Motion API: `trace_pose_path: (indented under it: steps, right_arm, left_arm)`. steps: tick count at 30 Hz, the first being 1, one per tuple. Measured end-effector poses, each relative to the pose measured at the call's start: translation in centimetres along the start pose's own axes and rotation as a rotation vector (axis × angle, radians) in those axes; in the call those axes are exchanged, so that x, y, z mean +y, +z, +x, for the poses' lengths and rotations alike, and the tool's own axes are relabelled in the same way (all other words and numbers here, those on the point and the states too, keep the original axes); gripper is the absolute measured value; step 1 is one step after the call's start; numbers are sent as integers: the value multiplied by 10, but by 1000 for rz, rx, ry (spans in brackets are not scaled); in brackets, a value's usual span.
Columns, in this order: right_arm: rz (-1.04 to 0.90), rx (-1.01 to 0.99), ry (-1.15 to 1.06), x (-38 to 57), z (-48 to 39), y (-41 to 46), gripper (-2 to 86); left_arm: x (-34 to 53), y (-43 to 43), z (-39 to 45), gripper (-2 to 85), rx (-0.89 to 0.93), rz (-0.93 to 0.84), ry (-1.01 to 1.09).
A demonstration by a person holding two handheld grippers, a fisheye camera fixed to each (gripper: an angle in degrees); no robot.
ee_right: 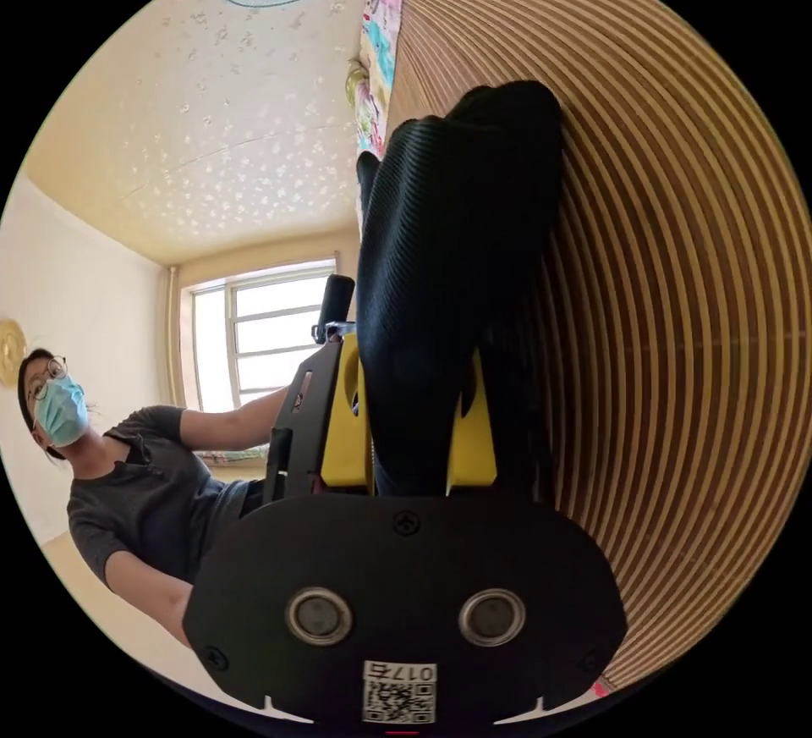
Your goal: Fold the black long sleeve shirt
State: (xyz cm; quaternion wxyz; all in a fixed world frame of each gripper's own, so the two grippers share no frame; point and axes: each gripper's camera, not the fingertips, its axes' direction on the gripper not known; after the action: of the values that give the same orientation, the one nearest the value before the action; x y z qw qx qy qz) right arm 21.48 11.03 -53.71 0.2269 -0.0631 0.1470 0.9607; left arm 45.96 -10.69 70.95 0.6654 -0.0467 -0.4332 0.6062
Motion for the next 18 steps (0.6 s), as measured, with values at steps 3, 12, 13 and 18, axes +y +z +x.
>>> trace_pose_path:
  steps: [3, 12, 13, 18]
  right_arm:
    - [40, -9, -66, 35, -35, -31, 137]
    - [40, 383, 156, 93, -85, -171, 165]
    - [62, 465, 281, 98, -77, -186, 167]
    - [270, 573, 322, 123, -134, -202, 69]
  left_arm:
    - [23, 12, 37, 135, 37, -29, 80]
    - [61, 134, 149, 142, 64, -117, 195]
    - [60, 144, 147, 142, 36, -150, 179]
    - [102, 114, 127, 131, -270, -193, 134]
